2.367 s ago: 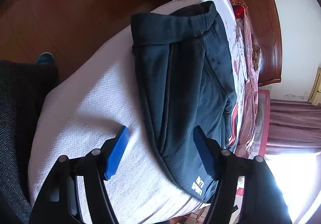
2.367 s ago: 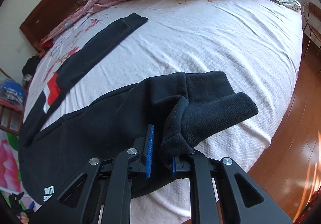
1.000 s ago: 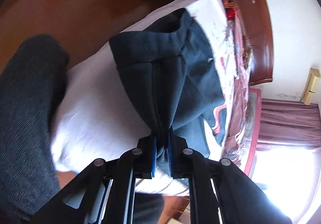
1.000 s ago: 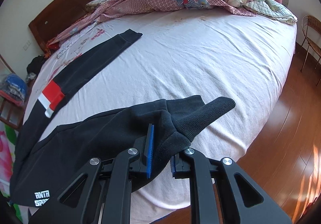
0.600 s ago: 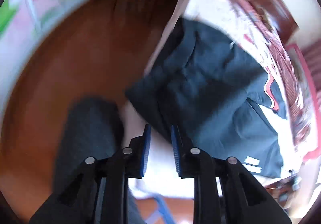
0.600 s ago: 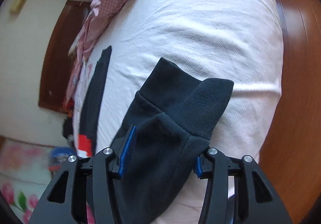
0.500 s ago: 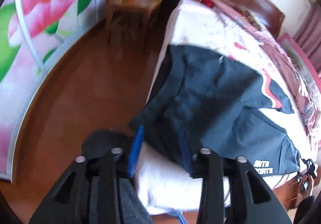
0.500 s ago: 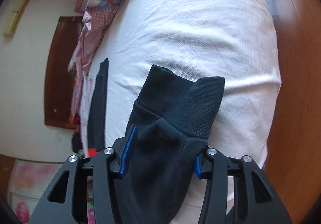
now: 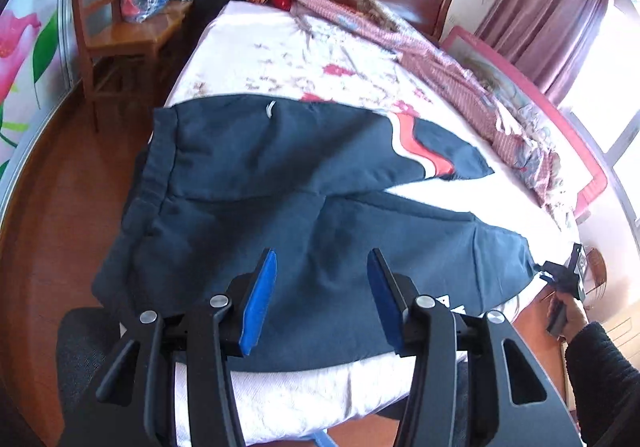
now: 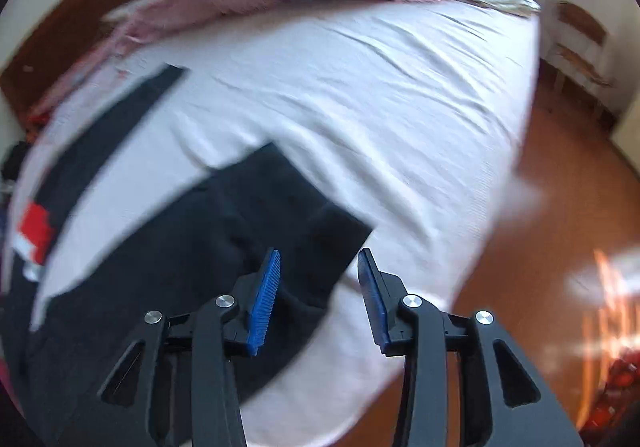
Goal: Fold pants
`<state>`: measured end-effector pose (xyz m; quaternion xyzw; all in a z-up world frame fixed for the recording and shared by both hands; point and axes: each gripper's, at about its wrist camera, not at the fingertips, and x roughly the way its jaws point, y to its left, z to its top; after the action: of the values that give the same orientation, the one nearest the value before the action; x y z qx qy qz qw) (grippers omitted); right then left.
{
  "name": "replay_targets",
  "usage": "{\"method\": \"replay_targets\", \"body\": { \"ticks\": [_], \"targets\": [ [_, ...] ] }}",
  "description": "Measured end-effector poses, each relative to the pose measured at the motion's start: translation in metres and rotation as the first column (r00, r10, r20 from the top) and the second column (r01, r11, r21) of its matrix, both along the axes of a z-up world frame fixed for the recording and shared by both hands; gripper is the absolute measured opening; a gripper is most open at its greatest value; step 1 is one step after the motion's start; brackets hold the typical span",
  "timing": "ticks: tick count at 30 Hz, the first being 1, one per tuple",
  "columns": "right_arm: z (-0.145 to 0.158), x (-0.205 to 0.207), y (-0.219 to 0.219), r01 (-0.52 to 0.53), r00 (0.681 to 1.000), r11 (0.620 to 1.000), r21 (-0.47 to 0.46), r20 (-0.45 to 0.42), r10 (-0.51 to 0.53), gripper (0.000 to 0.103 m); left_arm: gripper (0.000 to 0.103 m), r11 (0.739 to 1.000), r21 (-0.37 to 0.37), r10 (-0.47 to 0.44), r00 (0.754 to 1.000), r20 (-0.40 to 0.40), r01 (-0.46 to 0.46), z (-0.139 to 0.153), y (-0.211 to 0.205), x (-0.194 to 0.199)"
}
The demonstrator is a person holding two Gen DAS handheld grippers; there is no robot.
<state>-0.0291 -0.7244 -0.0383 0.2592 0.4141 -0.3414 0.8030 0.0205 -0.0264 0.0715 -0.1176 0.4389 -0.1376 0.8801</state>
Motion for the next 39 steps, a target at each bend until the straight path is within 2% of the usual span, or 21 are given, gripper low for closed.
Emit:
{"method": "replay_targets", "body": {
  "ticks": [2,3,4,7,8,9,10,11,13,14,17,19,22,24,26,28,31,35,39],
  "targets": [
    [0.004,-0.019,0.001,0.107,0.994,0.994,0.008,0.033,-0.107,0.039,0.048,1.0,0.006,0.006,1.0,0.01,-0.006,0.002,0.001,0.0],
    [0.011,-0.022,0.007,0.102,0.992,0.995,0.005,0.08,-0.102,0.039,0.052,0.999,0.03,0.02,1.0,0.012,-0.02,-0.001,0.003,0.002],
    [0.021,-0.02,0.019,0.068,0.99,0.998,-0.011,0.123,-0.066,0.039,0.054,0.999,0.037,0.032,0.999,0.012,-0.032,-0.003,0.004,0.007],
    [0.034,0.012,0.064,-0.147,0.967,0.989,0.004,0.211,0.143,0.04,0.062,0.998,0.045,0.055,0.999,-0.003,-0.054,-0.01,0.011,0.017],
    [0.03,0.023,0.078,-0.196,0.957,0.98,0.041,0.225,0.182,0.052,0.066,0.997,0.052,0.053,0.999,-0.009,-0.053,-0.013,0.012,0.021],
    [0.019,0.037,0.091,-0.262,0.945,0.959,0.104,0.227,0.234,0.06,0.071,0.996,0.069,0.059,0.998,-0.012,-0.058,-0.014,0.013,0.024],
    [0.002,0.052,0.104,-0.303,0.944,0.943,0.136,0.181,0.277,0.065,0.076,0.995,0.086,0.053,0.998,-0.015,-0.051,-0.014,0.013,0.027],
    [-0.012,0.065,0.119,-0.312,0.949,0.942,0.124,0.079,0.304,0.066,0.084,0.992,0.118,0.037,0.999,-0.014,-0.035,-0.014,0.013,0.03],
    [-0.008,0.078,0.153,-0.354,0.935,0.933,-0.071,-0.055,0.35,0.07,0.093,0.984,0.175,0.043,0.999,0.001,-0.042,-0.013,0.021,0.036],
    [-0.003,0.084,0.163,-0.358,0.932,0.927,-0.114,-0.095,0.349,0.07,0.097,0.981,0.192,0.031,1.0,0.006,-0.031,-0.012,0.026,0.04],
    [0.03,0.082,0.194,-0.4,0.912,0.906,-0.138,0.034,0.408,0.07,0.099,0.967,0.254,0.033,0.999,0.025,-0.038,-0.005,0.057,0.063],
    [0.046,0.083,0.216,-0.454,0.883,0.881,-0.131,0.064,0.464,0.07,0.101,0.964,0.26,0.033,0.997,0.066,-0.049,0.0,0.079,0.082],
    [0.056,0.086,0.248,-0.518,0.846,0.852,-0.072,0.104,0.523,0.07,0.101,0.962,0.272,-0.05,0.989,0.142,0.01,0.001,0.107,0.119],
    [0.057,0.088,0.27,-0.544,0.832,0.839,-0.021,0.115,0.542,0.07,0.101,0.965,0.256,-0.087,0.987,0.134,0.051,-0.008,0.125,0.15],
    [0.057,0.091,0.293,-0.552,0.829,0.833,0.033,0.13,0.544,0.07,0.101,0.976,0.173,-0.148,0.984,0.1,0.129,-0.022,0.14,0.177],
    [0.057,0.094,0.311,-0.563,0.824,0.82,0.1,0.15,0.547,0.07,0.101,0.98,0.117,-0.171,0.98,0.104,0.159,-0.038,0.154,0.201],
    [0.056,0.105,0.332,-0.562,0.826,0.812,0.158,0.156,0.541,0.07,0.101,0.979,0.103,-0.187,0.977,0.098,0.177,-0.062,0.161,0.224],
    [0.056,0.125,0.356,-0.576,0.818,0.795,0.191,0.15,0.556,0.07,0.1,0.976,0.005,-0.218,0.975,0.042,0.218,-0.095,0.163,0.25],
    [0.055,0.14,0.374,-0.597,0.802,0.775,0.205,0.137,0.582,0.07,0.089,0.966,-0.043,-0.253,0.967,0.031,0.254,-0.116,0.158,0.263]
  ]
}}
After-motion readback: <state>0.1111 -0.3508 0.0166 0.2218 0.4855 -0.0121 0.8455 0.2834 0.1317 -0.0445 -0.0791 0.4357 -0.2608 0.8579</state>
